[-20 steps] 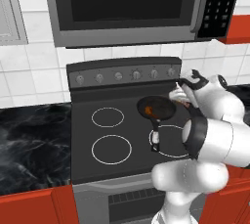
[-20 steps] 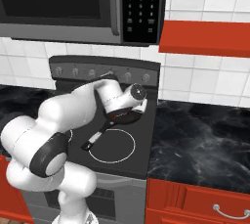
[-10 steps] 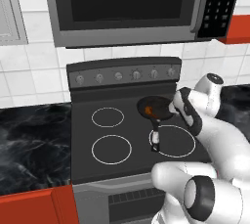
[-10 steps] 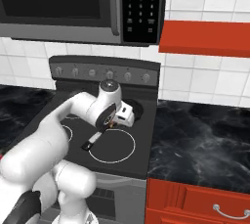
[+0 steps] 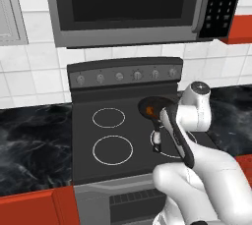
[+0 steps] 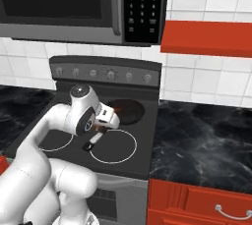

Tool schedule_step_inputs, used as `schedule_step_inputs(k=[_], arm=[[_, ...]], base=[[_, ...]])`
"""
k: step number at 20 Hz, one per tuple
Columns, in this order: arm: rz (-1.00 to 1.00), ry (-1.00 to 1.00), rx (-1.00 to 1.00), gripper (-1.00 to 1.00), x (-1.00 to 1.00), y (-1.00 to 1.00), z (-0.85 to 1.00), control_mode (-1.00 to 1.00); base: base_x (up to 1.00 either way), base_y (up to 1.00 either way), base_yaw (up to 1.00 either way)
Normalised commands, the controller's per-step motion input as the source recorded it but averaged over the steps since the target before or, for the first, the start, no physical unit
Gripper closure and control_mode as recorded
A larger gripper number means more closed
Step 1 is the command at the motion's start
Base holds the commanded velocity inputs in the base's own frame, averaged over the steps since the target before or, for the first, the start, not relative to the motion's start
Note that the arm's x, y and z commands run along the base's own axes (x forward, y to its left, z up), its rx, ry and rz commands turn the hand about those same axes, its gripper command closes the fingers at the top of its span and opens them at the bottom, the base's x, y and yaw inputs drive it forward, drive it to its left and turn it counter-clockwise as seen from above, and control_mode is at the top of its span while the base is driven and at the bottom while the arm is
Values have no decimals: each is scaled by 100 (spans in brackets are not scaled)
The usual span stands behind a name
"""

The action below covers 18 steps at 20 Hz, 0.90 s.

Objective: Take the chicken drumsticks from the pan and place one on each plate on the dining counter.

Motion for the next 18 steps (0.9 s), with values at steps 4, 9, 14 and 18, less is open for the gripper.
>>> schedule_step_inputs(k=[4, 9, 14, 18], arm=[[0, 0, 0, 100, 0, 0, 0, 100], [0, 0, 0, 100, 0, 0, 0, 100], [0, 0, 0, 100, 0, 0, 0, 100], [0, 0, 0, 100, 0, 0, 0, 100]], base=[[-62, 7, -42], [-61, 0, -74], [-21, 0, -82], [-3, 0, -87]])
